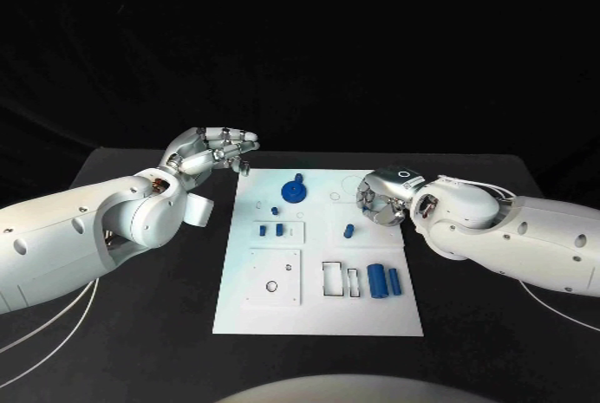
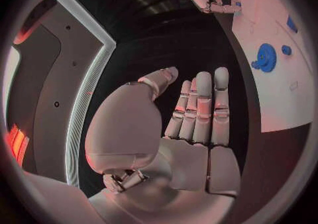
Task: Assemble the parts on the task board
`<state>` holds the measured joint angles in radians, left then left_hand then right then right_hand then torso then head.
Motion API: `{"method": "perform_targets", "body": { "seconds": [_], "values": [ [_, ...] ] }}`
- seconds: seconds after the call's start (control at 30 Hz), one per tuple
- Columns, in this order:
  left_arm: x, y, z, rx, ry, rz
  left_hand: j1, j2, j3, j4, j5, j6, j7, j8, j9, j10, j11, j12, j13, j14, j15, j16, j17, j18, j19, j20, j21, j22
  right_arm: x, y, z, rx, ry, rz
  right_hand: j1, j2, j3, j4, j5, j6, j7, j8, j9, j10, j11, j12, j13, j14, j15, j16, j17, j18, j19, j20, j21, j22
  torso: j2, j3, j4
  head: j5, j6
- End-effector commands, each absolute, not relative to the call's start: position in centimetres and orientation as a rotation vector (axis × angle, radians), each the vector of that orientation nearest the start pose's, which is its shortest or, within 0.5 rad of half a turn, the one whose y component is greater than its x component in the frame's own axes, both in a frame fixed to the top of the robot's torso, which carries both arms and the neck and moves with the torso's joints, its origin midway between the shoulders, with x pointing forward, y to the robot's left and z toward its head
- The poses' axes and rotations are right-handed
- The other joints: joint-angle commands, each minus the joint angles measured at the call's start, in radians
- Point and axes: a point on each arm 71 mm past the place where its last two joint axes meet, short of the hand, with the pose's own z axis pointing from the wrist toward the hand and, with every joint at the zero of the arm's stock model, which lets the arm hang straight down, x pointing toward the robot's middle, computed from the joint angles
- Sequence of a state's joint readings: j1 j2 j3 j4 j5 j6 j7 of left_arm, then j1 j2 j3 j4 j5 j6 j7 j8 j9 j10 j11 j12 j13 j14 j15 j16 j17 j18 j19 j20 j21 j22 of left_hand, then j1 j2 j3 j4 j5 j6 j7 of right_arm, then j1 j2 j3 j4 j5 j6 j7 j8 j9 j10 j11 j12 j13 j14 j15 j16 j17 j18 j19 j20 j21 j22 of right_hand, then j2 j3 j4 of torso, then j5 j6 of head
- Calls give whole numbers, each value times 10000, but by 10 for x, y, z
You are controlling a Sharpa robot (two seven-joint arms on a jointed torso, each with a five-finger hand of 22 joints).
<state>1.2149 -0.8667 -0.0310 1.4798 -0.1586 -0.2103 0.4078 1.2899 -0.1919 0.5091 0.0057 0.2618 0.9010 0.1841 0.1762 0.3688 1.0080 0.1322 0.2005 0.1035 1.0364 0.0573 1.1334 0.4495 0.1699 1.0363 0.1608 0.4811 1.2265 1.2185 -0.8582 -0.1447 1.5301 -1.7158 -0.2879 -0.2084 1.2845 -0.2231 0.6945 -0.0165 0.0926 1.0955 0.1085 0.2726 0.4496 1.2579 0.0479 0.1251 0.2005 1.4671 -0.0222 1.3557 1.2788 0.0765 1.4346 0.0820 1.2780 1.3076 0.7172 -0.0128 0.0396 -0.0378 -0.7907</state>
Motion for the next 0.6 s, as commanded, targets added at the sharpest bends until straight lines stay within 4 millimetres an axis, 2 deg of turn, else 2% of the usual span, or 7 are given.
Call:
{"method": "perform_targets", "body": {
  "seconds": [0.03,0.27,0.6],
  "values": [
    [497,225,-165,-9089,14461,-15784,-23,-2,31,-22,-40,-11,19,47,-18,-73,12,37,-16,-8,0,-57,-15,118,-73,4,-65,-18,467,-205,-222,-4094,16949,3684,31,194,61,-78,-35,104,-28,98,99,150,-57,70,84,529,-95,62,-24,-94,47,-52,67,1252,-5,3,2,-11,-9],
    [498,225,-165,-9111,14447,-15762,-10,-6,32,-37,-45,-21,18,49,-22,-100,14,40,-22,-5,0,-64,-24,119,-72,5,-74,-31,466,-205,-219,-3928,16438,3492,155,293,182,-223,-4,132,-34,228,292,338,-114,66,197,534,-149,118,-21,-122,105,-109,191,1335,-8,1,5,-15,-9],
    [499,225,-166,-9148,14475,-15727,1,-8,33,-51,-42,-33,22,52,-28,-135,18,42,-28,-3,2,-71,-36,119,-71,5,-83,-46,462,-205,-213,-3679,15981,3623,182,306,232,-259,5,112,-32,242,332,365,-116,52,221,537,-155,139,-10,-130,121,-119,227,1358,-13,3,-8,-10,29]
  ]
}}
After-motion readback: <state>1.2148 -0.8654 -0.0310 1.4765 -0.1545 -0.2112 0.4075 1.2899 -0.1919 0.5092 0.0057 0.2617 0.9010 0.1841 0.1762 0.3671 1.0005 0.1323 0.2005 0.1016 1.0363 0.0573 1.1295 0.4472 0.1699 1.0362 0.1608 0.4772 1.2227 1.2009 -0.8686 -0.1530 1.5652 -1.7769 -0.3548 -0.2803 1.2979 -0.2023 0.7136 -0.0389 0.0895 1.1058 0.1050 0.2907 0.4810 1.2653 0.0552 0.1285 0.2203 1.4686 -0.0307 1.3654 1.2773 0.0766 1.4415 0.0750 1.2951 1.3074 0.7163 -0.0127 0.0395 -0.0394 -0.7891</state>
